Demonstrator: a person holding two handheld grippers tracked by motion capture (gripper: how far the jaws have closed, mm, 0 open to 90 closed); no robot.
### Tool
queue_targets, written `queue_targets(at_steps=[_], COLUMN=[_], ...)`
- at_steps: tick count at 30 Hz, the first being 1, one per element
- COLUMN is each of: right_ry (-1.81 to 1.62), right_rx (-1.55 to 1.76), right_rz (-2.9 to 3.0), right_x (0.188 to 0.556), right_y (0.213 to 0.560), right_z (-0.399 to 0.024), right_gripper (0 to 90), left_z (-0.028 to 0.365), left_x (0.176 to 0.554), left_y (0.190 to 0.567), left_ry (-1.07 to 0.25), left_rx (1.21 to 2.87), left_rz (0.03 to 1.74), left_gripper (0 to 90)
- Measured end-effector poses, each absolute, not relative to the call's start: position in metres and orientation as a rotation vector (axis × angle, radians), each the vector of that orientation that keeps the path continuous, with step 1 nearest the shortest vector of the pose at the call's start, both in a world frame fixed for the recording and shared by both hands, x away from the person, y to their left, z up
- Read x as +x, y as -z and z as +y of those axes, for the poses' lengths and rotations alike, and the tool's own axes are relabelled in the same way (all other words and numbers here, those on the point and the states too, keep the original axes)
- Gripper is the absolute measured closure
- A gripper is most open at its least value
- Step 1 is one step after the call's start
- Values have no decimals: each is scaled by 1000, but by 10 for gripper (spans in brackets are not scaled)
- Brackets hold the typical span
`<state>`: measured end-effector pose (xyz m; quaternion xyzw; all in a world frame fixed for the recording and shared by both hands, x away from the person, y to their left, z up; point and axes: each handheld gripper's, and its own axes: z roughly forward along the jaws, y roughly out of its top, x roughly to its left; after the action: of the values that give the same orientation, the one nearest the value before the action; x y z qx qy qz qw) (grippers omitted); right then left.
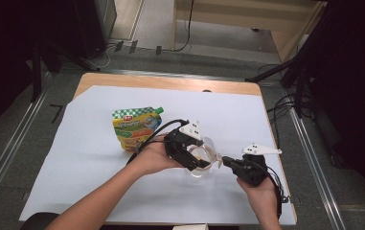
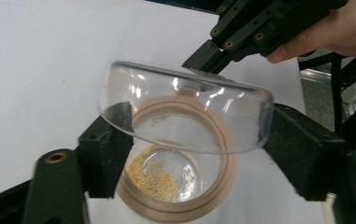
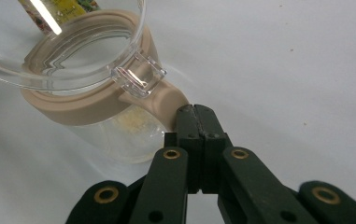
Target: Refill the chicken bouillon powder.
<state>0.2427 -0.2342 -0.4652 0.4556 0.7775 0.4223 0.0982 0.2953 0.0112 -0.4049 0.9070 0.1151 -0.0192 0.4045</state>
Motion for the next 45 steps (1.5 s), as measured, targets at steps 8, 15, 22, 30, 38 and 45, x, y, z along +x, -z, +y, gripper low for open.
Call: queue_targets(at_steps=[8,15,22,30,38,45], right_ry=[-1246,-1244,-1243,-1244,-1240,-1253], right_rx=[1345,1343,1345,1346,1348,1340], right_rz=[2300,2303,2303,2303,2303,2306], right_x=[242,242,242,242,242,241], right_y=[465,465,465,465,465,464], right_z=[-234,-234,-234,-234,-234,-235], right_gripper=[900,900,900,900,900,900], left_z=[7,6,2,-10,-25,-32], left_x=[292,289,288,291,292,293], left_y=[396,389,386,384,383,388], left_ry=[128,145,171,217,231,283], left_rx=[2284,2271,2270,2260,2277,2292], left_rz=[257,224,205,222,227,230], left_gripper=[584,722,822,840,835,819])
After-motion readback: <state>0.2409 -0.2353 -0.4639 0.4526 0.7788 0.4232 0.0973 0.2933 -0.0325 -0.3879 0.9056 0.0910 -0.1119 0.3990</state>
